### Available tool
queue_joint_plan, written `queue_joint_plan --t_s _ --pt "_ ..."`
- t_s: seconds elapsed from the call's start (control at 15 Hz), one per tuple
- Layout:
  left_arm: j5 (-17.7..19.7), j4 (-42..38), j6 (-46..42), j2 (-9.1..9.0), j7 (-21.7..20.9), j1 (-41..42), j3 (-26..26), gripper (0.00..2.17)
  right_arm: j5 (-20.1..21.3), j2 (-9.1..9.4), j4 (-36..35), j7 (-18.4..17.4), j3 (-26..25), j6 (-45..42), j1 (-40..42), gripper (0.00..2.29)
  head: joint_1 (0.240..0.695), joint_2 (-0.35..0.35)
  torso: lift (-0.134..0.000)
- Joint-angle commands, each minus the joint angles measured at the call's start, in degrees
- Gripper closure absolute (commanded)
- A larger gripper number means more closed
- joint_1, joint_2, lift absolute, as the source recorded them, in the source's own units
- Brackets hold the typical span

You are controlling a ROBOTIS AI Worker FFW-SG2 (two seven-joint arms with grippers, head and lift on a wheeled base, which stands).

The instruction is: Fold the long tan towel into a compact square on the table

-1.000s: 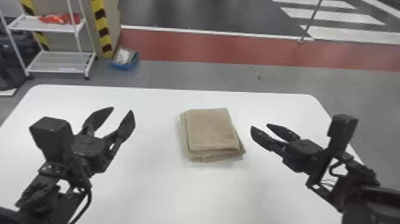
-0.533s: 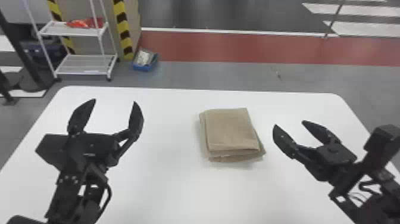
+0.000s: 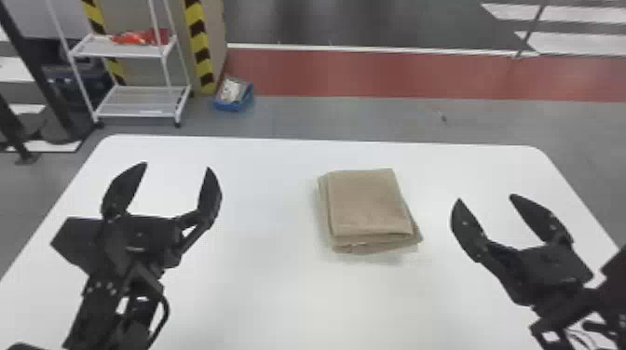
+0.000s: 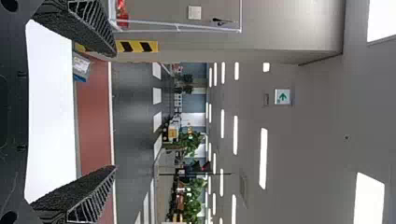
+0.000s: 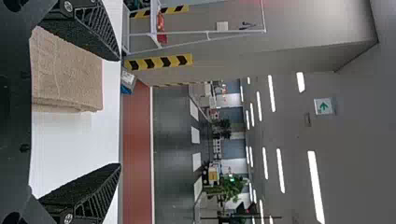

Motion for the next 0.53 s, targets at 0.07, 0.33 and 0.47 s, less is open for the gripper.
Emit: queue_joint_plan --t_s 0.07,0.33,0.47 --pt "0.42 0.08 0.63 0.45 0.0 -0.11 0.07 0.03 -1.12 0.05 -0.73 -2.3 -0.3 -0.36 1.15 0.08 0.695 -0.07 -0.124" --pt "0.16 -0.01 0.63 0.36 0.44 0.16 -0.45 0.03 -1.38 0.05 -0.82 -3.45 0.05 -0.54 1.15 0.08 0.695 -0.077 -0.124" --pt "0.16 -0.36 0.63 0.45 0.7 0.42 -0.36 0.03 -1.38 0.05 -1.0 -3.8 0.22 -0.36 1.33 0.08 0.695 -0.079 -0.124"
